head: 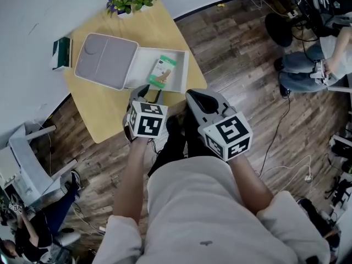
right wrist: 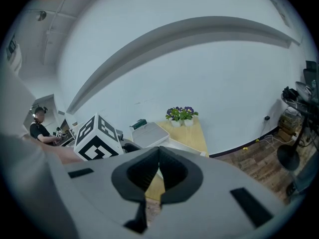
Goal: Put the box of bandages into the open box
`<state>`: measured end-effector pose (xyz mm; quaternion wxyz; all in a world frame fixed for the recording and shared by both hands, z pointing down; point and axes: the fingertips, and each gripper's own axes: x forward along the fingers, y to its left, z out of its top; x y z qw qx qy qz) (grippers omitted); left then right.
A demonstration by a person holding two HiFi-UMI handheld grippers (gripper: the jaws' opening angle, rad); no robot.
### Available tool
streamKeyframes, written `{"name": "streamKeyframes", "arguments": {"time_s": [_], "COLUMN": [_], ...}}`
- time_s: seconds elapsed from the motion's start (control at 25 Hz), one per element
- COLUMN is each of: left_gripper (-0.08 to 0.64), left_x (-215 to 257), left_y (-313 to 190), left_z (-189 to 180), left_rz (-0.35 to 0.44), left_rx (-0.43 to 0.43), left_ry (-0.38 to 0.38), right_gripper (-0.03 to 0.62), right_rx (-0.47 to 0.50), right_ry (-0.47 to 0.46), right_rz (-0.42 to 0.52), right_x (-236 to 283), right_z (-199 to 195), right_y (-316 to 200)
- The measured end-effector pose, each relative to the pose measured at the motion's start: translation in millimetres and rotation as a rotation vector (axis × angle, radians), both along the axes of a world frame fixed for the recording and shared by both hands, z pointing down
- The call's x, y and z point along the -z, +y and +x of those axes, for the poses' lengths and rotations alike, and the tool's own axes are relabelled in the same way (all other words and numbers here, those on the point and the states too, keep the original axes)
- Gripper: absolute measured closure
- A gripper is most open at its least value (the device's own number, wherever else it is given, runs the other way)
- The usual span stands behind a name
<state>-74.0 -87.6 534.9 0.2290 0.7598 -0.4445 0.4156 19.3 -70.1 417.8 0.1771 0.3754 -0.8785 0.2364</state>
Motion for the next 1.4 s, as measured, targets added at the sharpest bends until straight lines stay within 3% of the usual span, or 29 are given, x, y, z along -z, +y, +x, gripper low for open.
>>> {"name": "streamKeyframes", "arguments": {"time_s": [0.68, 1.0, 1.4], "left_gripper": [0.472, 0.488, 0.525], "left_x": [44.3, 70.3, 111.0], "left_y": [31.7, 47.3, 50.2], "left_z": [-12.6, -17.9, -21.9], "left_rz": [0.117, 0.16, 0.248], "left_rx": [-0.022, 0.005, -0.009], "left_ry": [0.088, 0.172, 0.197], "right_gripper": [0.588, 0.589, 0.589], "right_rx": [-0.071, -0.083, -0.099], "right_ry": [0.028, 0.028, 0.023], "right_rz": [0.096, 0.134, 0.168], "right_x": [31.5, 42.5, 55.4], "right_z": [-16.4, -25.6, -27.2], "right_y": [34.7, 43.9, 44.8]}}
